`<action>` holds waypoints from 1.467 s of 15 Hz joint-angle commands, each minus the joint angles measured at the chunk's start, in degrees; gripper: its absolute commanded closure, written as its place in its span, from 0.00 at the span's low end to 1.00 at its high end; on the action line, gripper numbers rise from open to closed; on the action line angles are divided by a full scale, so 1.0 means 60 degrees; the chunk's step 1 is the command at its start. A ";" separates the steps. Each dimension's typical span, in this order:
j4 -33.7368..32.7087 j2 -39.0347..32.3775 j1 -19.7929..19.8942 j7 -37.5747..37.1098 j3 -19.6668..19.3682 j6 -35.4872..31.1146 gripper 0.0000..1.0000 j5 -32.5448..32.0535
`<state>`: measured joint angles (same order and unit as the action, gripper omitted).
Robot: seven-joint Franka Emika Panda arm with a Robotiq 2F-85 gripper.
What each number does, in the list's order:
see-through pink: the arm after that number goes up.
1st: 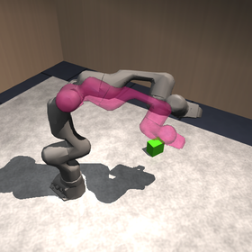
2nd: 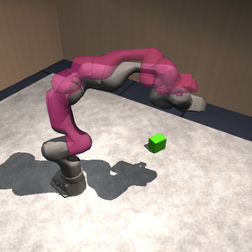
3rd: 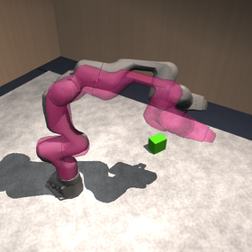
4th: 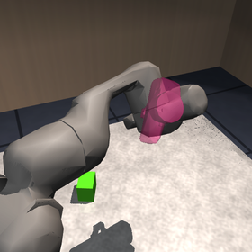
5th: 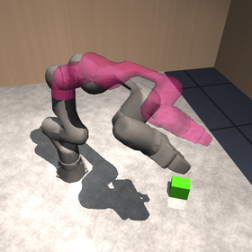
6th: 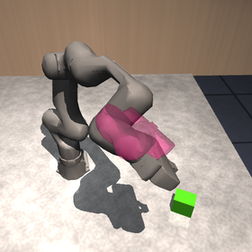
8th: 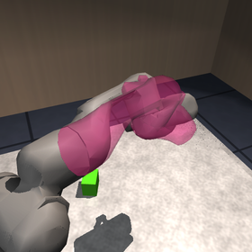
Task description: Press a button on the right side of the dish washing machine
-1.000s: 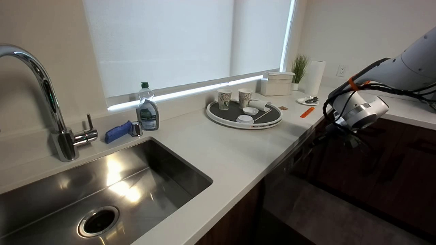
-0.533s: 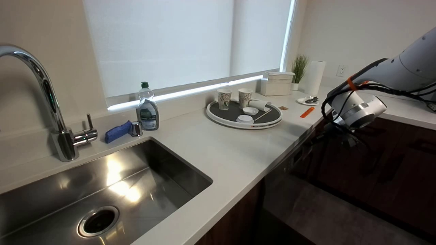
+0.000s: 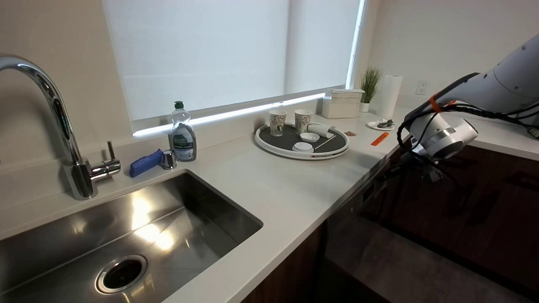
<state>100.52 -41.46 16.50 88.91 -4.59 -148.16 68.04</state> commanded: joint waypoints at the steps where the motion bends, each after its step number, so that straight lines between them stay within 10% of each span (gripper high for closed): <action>1: -0.0385 -0.0359 0.0204 -0.0293 0.0244 0.0263 1.00 -0.0006; 22: -0.0767 -0.0542 0.0552 -0.0776 0.0623 0.0765 1.00 0.1558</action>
<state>100.56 -41.95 19.78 85.59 -2.23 -145.84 74.02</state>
